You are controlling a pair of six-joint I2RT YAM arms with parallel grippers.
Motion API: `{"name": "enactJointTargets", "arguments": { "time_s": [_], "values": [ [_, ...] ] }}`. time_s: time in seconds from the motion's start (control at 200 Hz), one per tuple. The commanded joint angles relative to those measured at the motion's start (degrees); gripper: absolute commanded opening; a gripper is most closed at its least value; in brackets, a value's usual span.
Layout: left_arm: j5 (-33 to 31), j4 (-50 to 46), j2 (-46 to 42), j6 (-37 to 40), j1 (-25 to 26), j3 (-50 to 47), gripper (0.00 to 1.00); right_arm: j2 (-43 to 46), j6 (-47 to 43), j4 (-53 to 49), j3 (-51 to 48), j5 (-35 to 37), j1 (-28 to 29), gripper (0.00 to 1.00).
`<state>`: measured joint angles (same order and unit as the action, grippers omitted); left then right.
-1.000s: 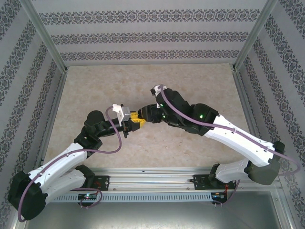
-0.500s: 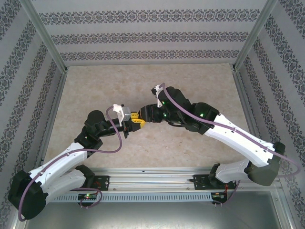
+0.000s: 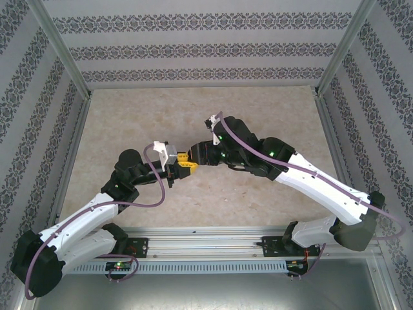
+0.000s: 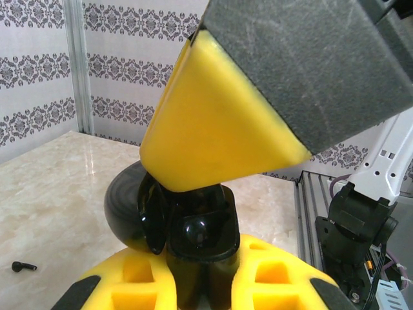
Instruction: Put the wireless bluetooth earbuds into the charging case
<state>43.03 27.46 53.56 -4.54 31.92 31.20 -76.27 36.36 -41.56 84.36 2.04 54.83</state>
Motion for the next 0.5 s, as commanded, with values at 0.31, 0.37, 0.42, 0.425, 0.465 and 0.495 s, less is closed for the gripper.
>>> {"name": "enactJointTargets", "arguments": {
  "time_s": [0.31, 0.37, 0.42, 0.425, 0.465, 0.495],
  "values": [
    [0.7, 3.1, -0.6, -0.2, 0.5, 0.2, 0.00, 0.5, 1.9, -2.4, -1.5, 0.9, -1.2, 0.48],
    [0.7, 3.1, -0.6, -0.1, 0.5, 0.1, 0.00, 0.6, 2.0, -2.2, -1.6, 0.6, -1.2, 0.48],
    [0.6, 3.1, -0.6, -0.1, 0.5, 0.2, 0.00, 0.7, 2.0, -2.0, -1.6, 0.5, -1.2, 0.48],
    [0.6, 3.1, -0.6, -0.1, 0.5, 0.2, 0.00, 0.8, 2.0, -2.0, -1.6, 0.5, -1.2, 0.48],
    [0.5, 3.2, -0.6, -0.1, 0.5, 0.3, 0.00, 0.8, 2.1, -2.0, -1.5, 0.4, -1.2, 0.48],
    [0.4, 3.1, -0.6, -0.1, 0.5, 0.3, 0.00, 0.8, 2.1, -2.1, -1.5, 0.3, -1.2, 0.48]
  ]
}}
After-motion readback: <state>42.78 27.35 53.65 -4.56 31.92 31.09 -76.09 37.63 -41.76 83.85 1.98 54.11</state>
